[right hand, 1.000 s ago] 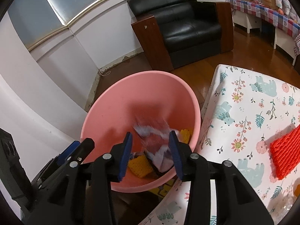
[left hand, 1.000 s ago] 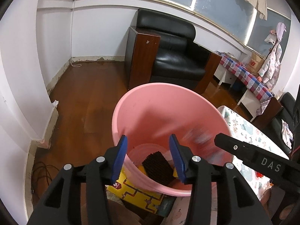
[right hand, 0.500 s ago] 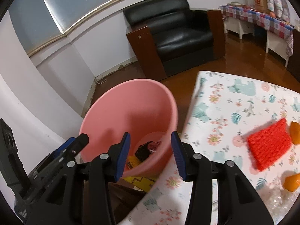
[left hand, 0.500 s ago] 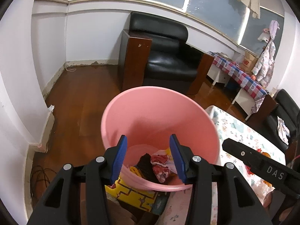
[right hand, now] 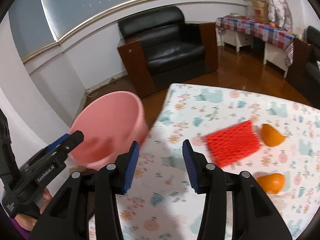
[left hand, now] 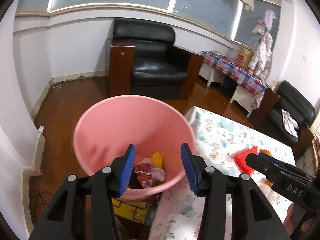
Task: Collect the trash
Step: 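Move both open tools back over the red mesh sleeve and orange peels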
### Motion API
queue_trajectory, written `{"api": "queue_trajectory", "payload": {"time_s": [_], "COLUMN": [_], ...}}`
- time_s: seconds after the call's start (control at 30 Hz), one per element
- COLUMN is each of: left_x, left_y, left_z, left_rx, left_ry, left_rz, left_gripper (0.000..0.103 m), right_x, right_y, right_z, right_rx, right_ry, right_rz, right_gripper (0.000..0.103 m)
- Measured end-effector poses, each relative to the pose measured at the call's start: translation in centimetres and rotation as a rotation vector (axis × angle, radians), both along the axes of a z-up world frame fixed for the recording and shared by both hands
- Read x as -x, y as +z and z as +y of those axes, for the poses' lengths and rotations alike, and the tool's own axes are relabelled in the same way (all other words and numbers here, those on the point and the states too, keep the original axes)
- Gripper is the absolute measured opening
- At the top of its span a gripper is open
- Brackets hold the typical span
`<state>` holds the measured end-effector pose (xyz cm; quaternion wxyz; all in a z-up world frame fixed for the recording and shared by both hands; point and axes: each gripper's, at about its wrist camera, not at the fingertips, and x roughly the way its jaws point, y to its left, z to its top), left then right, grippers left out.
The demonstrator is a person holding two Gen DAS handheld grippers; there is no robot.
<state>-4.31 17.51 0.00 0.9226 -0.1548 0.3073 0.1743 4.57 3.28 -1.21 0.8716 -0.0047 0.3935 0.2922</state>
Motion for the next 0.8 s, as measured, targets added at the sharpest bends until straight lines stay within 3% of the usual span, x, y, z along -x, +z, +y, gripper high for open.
{"api": "queue_trajectory", "payload": {"time_s": [0.23, 0.8], "left_x": [-1.4, -5.3], "left_y": [0.5, 0.6], "left_z": [-3.3, -9.7], "left_rx": [-0.017, -0.069], "left_ry": [-0.087, -0.255], "left_rz": [0.006, 0.041], "left_gripper": [0.046, 0.046], "right_x": [-0.1, -1.7], "right_y": [0.7, 0.8], "right_z": [-3.3, -10.1], "right_rx": [0.079, 0.129], "right_ry": [-0.089, -0.248], "right_rz": [-0.075, -0.111], "right_gripper": [0.046, 0.046]}}
